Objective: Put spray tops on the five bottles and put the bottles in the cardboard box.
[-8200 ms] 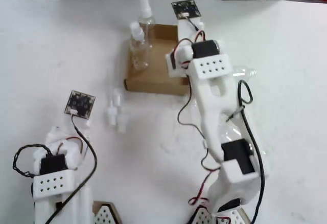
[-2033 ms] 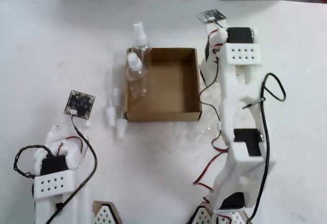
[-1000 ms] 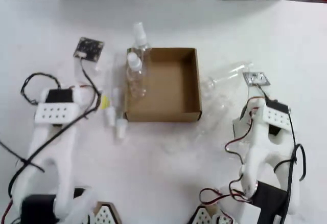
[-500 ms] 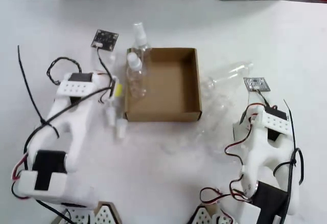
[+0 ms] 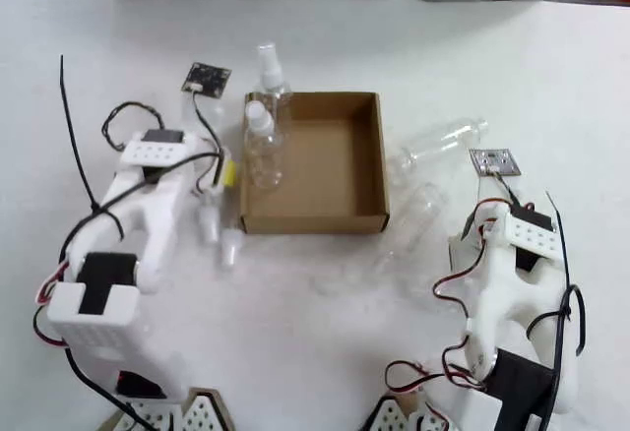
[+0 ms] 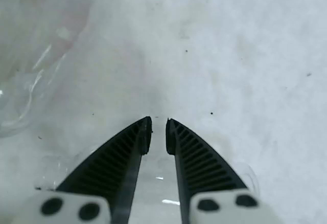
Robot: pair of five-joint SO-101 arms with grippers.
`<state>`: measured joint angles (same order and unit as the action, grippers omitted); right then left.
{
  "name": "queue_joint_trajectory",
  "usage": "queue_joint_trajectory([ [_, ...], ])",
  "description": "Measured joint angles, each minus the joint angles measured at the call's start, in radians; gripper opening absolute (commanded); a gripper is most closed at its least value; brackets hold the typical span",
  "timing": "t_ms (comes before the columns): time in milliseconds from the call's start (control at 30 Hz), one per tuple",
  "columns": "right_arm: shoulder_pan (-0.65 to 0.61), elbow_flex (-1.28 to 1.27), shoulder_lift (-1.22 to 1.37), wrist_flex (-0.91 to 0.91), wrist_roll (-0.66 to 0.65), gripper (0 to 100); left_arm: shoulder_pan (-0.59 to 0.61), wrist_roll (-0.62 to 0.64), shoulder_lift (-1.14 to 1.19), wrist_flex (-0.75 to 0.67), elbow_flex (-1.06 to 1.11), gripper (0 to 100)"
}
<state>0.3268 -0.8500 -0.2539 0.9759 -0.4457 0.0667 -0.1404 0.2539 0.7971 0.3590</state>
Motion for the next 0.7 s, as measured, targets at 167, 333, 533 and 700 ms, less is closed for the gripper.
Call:
queue_joint_trajectory([
  [167,0.0,0.0,0.0,0.0,0.0,3.3,0.094,-0.08,0.0,0.094,0.0,23],
  [333,0.0,0.0,0.0,0.0,0.0,3.5,0.255,-0.127,0.0,0.143,-0.006,23],
  [533,0.0,0.0,0.0,0.0,0.0,3.5,0.453,-0.127,0.002,0.247,-0.14,23],
  [700,0.0,0.0,0.0,0.0,0.0,3.4,0.48,-0.127,0.002,0.417,-0.295,23],
])
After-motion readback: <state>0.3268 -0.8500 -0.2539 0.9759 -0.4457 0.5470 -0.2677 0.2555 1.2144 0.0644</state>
